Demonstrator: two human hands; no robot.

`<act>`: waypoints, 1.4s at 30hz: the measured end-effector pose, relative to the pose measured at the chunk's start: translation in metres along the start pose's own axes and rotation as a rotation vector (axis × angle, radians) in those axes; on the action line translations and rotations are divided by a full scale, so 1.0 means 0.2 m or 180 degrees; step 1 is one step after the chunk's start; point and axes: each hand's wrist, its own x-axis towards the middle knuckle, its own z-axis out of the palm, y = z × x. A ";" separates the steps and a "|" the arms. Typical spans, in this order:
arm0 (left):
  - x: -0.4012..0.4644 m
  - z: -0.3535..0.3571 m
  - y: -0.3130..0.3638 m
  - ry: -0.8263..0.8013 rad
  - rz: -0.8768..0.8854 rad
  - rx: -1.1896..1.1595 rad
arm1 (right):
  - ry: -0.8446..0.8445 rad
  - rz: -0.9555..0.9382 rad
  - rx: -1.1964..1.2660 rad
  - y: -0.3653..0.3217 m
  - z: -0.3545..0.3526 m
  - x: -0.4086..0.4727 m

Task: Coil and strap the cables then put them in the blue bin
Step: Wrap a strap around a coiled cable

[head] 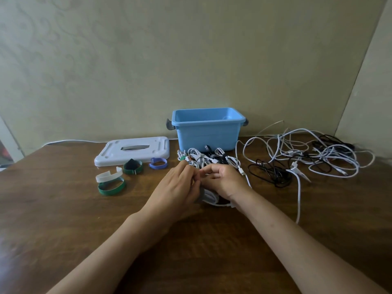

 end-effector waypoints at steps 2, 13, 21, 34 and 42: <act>0.00 -0.01 0.01 0.0010 0.0057 -0.0082 | 0.0065 -0.0026 -0.0187 0.00 0.00 0.01; -0.01 -0.03 -0.06 -0.0219 -0.0297 -0.0670 | 0.0074 -0.0209 -0.0502 0.02 -0.01 -0.01; -0.01 0.01 -0.05 0.0165 -0.0181 -0.0533 | 0.0023 -0.0205 -0.0838 0.04 -0.03 0.02; -0.02 -0.01 -0.01 0.0186 0.0217 -0.0248 | 0.0239 -0.0317 -0.0906 0.02 -0.01 0.01; -0.02 -0.01 -0.05 0.0048 -0.0034 -0.0797 | -0.0208 -0.0445 -0.1766 0.02 -0.06 0.03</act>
